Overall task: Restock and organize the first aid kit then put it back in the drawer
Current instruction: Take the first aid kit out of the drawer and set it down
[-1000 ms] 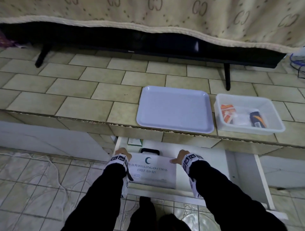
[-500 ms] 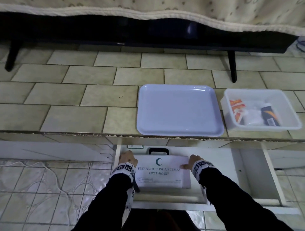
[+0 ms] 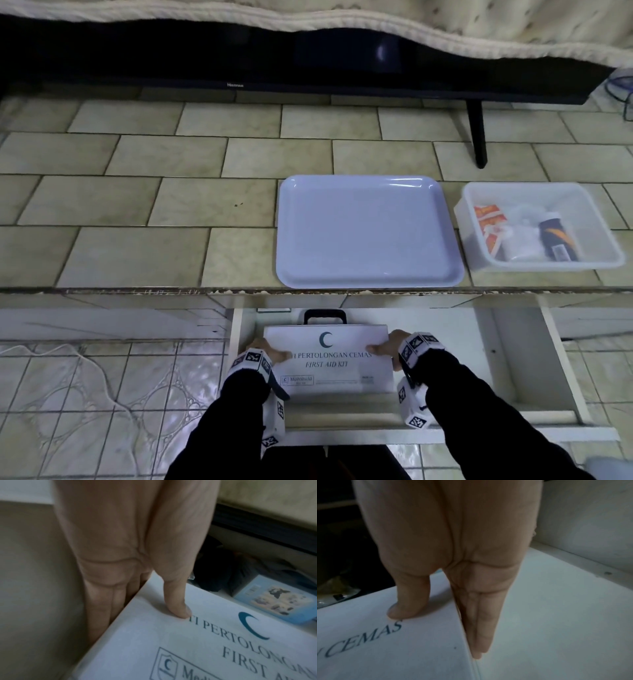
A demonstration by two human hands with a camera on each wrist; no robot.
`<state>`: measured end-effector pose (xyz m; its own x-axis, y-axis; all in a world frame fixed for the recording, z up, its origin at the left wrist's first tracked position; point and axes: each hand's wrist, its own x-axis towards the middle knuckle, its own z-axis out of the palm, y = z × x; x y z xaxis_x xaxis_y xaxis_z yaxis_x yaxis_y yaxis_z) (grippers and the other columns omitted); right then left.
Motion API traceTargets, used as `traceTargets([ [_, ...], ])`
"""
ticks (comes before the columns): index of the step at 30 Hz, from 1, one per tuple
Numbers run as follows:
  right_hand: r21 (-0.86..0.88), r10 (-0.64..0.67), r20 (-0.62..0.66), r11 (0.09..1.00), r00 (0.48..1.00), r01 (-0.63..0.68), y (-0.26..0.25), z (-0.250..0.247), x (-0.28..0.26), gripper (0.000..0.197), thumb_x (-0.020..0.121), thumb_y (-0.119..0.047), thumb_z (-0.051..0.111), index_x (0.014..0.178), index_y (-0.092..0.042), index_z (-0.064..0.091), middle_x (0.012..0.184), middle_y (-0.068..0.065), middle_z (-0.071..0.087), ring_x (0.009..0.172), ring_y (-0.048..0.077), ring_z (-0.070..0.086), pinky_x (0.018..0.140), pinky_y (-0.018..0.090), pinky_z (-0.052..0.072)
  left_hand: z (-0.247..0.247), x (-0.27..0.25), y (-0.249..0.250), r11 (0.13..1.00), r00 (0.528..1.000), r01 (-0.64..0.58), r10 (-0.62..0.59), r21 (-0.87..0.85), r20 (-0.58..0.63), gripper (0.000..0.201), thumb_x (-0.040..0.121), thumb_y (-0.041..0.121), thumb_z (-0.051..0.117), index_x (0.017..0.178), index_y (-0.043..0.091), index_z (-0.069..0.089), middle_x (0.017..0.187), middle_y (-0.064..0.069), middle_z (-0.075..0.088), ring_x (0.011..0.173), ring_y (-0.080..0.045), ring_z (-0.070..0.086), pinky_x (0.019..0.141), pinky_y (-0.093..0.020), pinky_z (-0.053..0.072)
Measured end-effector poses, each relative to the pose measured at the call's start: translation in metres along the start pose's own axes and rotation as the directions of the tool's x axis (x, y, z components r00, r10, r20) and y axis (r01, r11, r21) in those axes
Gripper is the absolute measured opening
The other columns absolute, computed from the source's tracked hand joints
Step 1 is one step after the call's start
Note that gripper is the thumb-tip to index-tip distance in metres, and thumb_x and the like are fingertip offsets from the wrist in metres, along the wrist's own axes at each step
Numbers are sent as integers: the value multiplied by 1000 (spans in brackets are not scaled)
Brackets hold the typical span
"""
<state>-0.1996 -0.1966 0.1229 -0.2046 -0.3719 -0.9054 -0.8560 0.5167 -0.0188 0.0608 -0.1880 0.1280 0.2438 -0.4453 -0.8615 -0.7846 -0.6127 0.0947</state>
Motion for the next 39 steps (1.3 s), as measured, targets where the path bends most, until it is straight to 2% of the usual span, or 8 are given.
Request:
traceTargets([
  [12, 388, -187, -77, 899, 979, 202, 12, -26, -66, 65, 70, -41, 78, 107, 10, 61, 105, 23, 68, 94, 34, 68, 86, 47, 55, -35, -63, -2, 984, 980, -179, 176, -19, -92, 74, 69, 61, 65, 124, 12, 53, 117, -7, 62, 106, -18, 59, 84, -15, 46],
  [16, 414, -285, -120, 857, 951, 309, 31, -24, -91, 86, 40, -64, 79, 88, 6, 65, 97, 26, 70, 91, 38, 69, 84, 53, 53, -36, -98, -16, 962, 944, -250, 216, -111, -248, 53, 82, 38, 68, 125, 9, 56, 131, -10, 57, 117, -24, 54, 95, -27, 43],
  [18, 396, -319, -131, 851, 939, 345, 38, -21, -106, 79, 45, -63, 78, 86, 3, 65, 97, 23, 71, 90, 36, 70, 84, 50, 54, -33, -114, -27, 964, 938, -243, 206, -108, -278, 56, 82, 41, 67, 125, 9, 54, 132, -10, 55, 119, -24, 53, 97, -28, 43],
  [21, 393, -359, -141, 835, 923, 385, 47, -15, -125, 106, 23, -74, 76, 91, 6, 64, 96, 20, 71, 88, 33, 70, 82, 49, 56, -26, -130, -44, 957, 927, -249, 191, -147, -324, 66, 73, 50, 72, 125, 12, 55, 131, -8, 57, 117, -25, 54, 97, -31, 44],
  [26, 341, -404, -232, 818, 885, 463, 46, -5, -169, 56, 69, -51, 74, 86, 2, 64, 96, 19, 71, 84, 30, 71, 80, 44, 58, -23, -170, -70, 933, 880, -308, 204, -188, -430, 60, 74, 47, 72, 123, 17, 58, 129, -7, 58, 117, -25, 54, 98, -33, 43],
  [32, 324, -534, -269, 733, 802, 597, 18, -6, -228, 30, 83, -40, 66, 88, -11, 62, 90, 6, 68, 83, 22, 67, 79, 34, 58, -58, -224, -94, 930, 845, -257, 84, -263, -528, 66, 76, 50, 69, 122, 6, 53, 128, -13, 56, 116, -30, 53, 86, -34, 40],
  [36, 274, -578, -390, 671, 717, 690, -20, -17, -258, 34, 82, -40, 67, 90, -7, 60, 77, 0, 62, 64, 10, 60, 42, 16, 50, -100, -237, -108, 923, 791, -252, 23, -292, -611, 76, 69, 57, 72, 121, 4, 55, 127, -15, 57, 113, -31, 54, 88, -34, 42],
  [39, 232, -577, -471, 649, 667, 725, -55, -25, -270, 39, 78, -41, 70, 82, -4, 57, 83, 8, 62, 59, 16, 58, 35, 16, 44, -137, -241, -111, 920, 758, -285, 45, -269, -651, 71, 73, 54, 70, 121, 4, 54, 126, -15, 57, 102, -28, 53, 82, -33, 40],
])
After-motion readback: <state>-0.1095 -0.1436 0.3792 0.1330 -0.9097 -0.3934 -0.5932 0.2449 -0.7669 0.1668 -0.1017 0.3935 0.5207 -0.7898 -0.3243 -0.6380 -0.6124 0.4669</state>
